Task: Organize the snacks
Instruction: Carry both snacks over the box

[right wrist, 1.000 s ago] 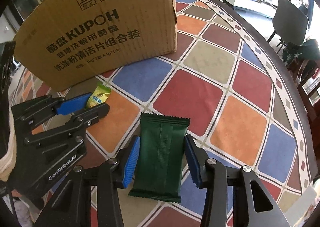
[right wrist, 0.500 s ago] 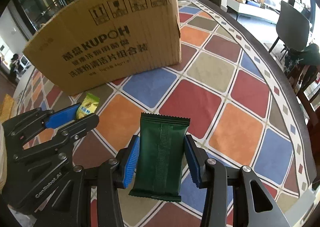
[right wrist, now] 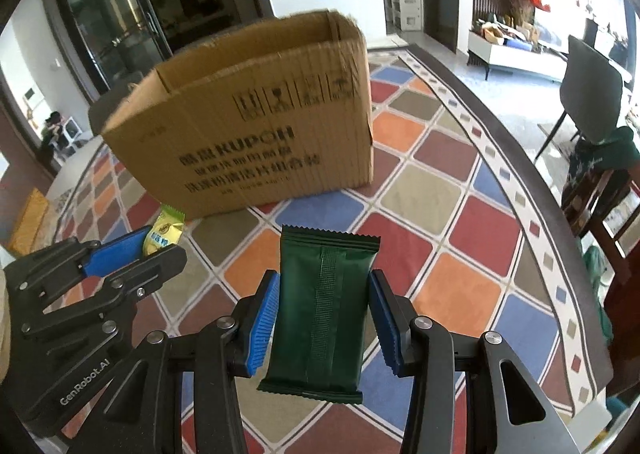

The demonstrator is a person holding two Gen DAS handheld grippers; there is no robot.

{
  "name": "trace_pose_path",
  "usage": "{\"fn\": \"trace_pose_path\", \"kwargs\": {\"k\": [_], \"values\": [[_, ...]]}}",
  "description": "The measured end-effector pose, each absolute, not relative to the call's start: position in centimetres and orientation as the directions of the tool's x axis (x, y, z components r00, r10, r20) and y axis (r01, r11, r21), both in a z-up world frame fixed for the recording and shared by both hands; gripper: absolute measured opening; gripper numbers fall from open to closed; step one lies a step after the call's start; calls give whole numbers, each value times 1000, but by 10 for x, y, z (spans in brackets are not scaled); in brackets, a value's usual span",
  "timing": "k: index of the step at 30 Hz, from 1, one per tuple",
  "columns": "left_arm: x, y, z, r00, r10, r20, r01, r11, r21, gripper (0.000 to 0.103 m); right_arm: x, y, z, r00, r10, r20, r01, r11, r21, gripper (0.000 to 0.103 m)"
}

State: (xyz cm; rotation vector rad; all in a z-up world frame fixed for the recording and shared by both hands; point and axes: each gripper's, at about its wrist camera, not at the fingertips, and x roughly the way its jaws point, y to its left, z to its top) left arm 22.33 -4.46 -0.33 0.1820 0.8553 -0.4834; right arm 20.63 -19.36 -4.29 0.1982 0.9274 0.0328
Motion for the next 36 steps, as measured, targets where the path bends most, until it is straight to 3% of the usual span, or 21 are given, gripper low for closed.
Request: {"fn": "trace_pose_path", "kwargs": {"k": [36], "values": [[255,-16,102,759,-271,-592,300,953,-52,26,243,-189,73,799,176,-575,-98,982,164,46]]}}
